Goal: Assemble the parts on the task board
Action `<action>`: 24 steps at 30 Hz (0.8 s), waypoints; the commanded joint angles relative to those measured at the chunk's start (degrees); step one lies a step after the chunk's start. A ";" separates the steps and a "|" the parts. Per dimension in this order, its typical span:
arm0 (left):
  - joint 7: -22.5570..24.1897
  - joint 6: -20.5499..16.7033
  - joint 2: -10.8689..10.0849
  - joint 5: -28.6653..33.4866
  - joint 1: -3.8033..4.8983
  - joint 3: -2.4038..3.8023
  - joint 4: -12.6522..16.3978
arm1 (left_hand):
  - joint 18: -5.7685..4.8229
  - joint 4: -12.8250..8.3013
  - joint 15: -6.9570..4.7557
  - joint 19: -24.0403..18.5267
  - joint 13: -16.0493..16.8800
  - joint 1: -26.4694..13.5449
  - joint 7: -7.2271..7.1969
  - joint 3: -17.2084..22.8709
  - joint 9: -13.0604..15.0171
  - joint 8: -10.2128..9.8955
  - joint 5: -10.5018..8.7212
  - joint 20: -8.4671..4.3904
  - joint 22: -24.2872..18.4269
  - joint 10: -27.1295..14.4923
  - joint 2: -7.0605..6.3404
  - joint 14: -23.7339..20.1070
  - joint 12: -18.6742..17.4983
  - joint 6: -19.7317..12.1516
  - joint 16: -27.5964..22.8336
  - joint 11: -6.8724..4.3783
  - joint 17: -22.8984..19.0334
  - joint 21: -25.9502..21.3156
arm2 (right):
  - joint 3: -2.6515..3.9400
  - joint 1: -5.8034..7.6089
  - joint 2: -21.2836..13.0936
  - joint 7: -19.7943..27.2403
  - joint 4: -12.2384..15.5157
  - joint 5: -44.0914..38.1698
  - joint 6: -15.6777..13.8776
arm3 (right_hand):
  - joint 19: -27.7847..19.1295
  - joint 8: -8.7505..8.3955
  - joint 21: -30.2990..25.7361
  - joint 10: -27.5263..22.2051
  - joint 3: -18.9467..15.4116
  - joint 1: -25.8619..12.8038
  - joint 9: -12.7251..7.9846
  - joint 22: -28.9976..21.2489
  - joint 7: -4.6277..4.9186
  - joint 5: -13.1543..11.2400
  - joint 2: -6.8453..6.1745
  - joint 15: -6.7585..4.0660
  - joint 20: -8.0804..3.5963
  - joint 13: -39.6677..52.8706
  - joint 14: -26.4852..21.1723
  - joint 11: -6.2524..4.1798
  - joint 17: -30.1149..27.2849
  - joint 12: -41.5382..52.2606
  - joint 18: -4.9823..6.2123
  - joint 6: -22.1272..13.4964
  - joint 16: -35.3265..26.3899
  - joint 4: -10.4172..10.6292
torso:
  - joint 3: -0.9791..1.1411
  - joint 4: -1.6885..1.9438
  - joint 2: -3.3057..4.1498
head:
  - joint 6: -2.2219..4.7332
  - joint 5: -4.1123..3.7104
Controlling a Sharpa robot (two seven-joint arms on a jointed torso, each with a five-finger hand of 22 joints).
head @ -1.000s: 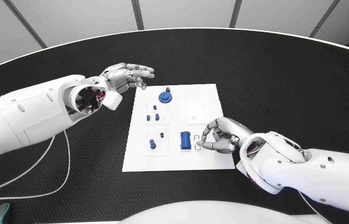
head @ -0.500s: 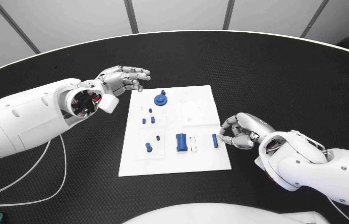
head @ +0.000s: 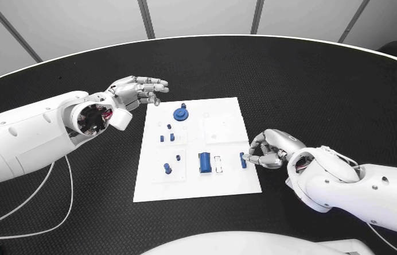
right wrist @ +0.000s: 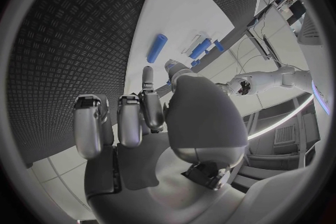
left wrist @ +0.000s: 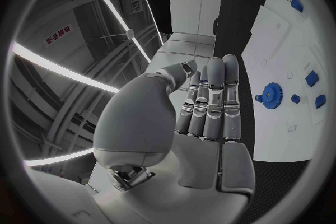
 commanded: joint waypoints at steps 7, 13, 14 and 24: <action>-0.04 -0.05 -0.08 0.00 0.00 0.00 0.06 | 0.88 -0.06 -0.04 -0.22 0.00 0.05 0.22 -0.34 -0.07 -0.02 0.00 -0.05 -0.06 -0.34 0.42 -0.31 0.36 -0.06 -0.12 0.12 -0.06 -0.19 | -0.08 -0.02 2.35 -0.55 -2.28 -0.05 1.67 | 5.97 -0.34 0.37 -0.24 -0.91 -0.60 0.23 15.10 0.10 -0.77 -0.69 0.22 0.34 5.99 5.06 0.29 10.47 -0.86 -0.86 -0.22 0.02 -0.14 | -0.07 0.05 0.07 | -0.17 0.67; -0.08 -0.06 -0.11 0.00 0.00 0.00 0.10 | 0.88 -0.06 -0.04 -0.22 0.00 0.05 0.22 -0.34 -0.07 -0.02 0.00 -0.05 -0.06 -0.34 0.42 -0.31 0.36 -0.06 -0.12 0.12 -0.06 -0.19 | -0.13 -0.03 3.16 -0.70 -3.21 -0.06 2.39 | 5.97 -0.24 0.37 -0.26 -0.87 0.07 0.43 15.10 0.02 -0.76 -0.79 0.20 0.34 6.02 5.06 0.24 10.49 -0.86 -0.86 -0.10 0.02 -0.29 | -0.06 -0.02 0.01 | -0.30 0.80; -0.08 -0.07 -0.12 0.00 0.00 0.00 0.11 | 0.88 -0.06 -0.04 -0.22 0.00 0.05 0.22 -0.34 -0.07 -0.02 0.00 -0.05 -0.06 -0.34 0.42 -0.31 0.36 -0.06 -0.12 0.12 -0.06 -0.19 | -0.13 -0.03 3.30 -0.74 -3.37 -0.06 2.59 | 5.97 -0.21 0.37 -0.27 -0.85 0.24 0.49 15.10 0.00 -0.75 -0.81 0.19 0.33 6.03 5.07 0.22 10.54 -0.86 -0.86 -0.07 0.05 -0.31 | -0.08 -0.02 0.00 | -0.31 0.84; -0.13 -0.09 -0.25 0.00 0.00 0.00 0.17 | 0.88 0.00 -0.05 -0.18 0.01 0.06 0.19 -0.40 -0.06 0.04 -0.01 -0.06 -0.10 -0.31 0.45 -0.30 0.46 0.02 -0.10 0.11 -0.10 -0.24 | -0.29 -0.07 4.35 -0.86 -4.03 -0.06 4.73 | 5.97 0.40 0.37 -0.22 -0.14 3.36 1.38 15.10 -0.41 -0.64 -1.02 -0.10 0.15 6.21 5.11 -0.14 10.69 -0.73 -0.86 0.44 0.09 -0.77 | -0.01 -0.13 0.01 | -0.35 0.97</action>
